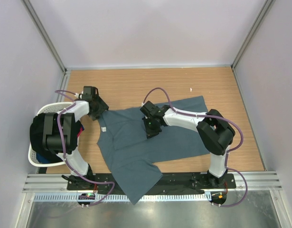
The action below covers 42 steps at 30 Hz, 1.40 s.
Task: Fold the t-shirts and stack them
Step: Fold the tshirt
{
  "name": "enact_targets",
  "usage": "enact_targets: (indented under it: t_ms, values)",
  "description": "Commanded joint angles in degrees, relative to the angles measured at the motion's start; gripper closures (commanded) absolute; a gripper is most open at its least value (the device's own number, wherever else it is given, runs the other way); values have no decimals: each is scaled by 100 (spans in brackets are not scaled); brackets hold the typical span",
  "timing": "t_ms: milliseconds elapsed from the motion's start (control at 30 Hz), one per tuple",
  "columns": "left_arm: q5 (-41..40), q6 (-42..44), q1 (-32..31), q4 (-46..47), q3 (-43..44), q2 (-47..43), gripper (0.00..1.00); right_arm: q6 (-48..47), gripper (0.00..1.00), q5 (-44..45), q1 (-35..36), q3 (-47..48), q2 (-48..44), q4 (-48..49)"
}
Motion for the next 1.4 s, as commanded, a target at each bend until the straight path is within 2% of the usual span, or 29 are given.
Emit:
enact_targets:
  t_ms: [0, 100, 200, 1000, 1367]
  values:
    - [8, 91, 86, 117, 30, 238, 30, 92, 87, 15, 11, 15, -69, 157]
    - [26, 82, 103, 134, 30, 256, 30, 136, 88, -100, 11, -108, -131, 289]
    - [52, 65, 112, 169, 21, 300, 29, 110, 99, -144, 20, -170, -192, 298]
    - [-106, 47, 156, 134, 39, 318, 29, -558, 99, 84, -305, 165, -702, -809]
    - [-45, 117, 156, 117, 83, 344, 29, -760, 99, -126, -358, 103, -351, -888]
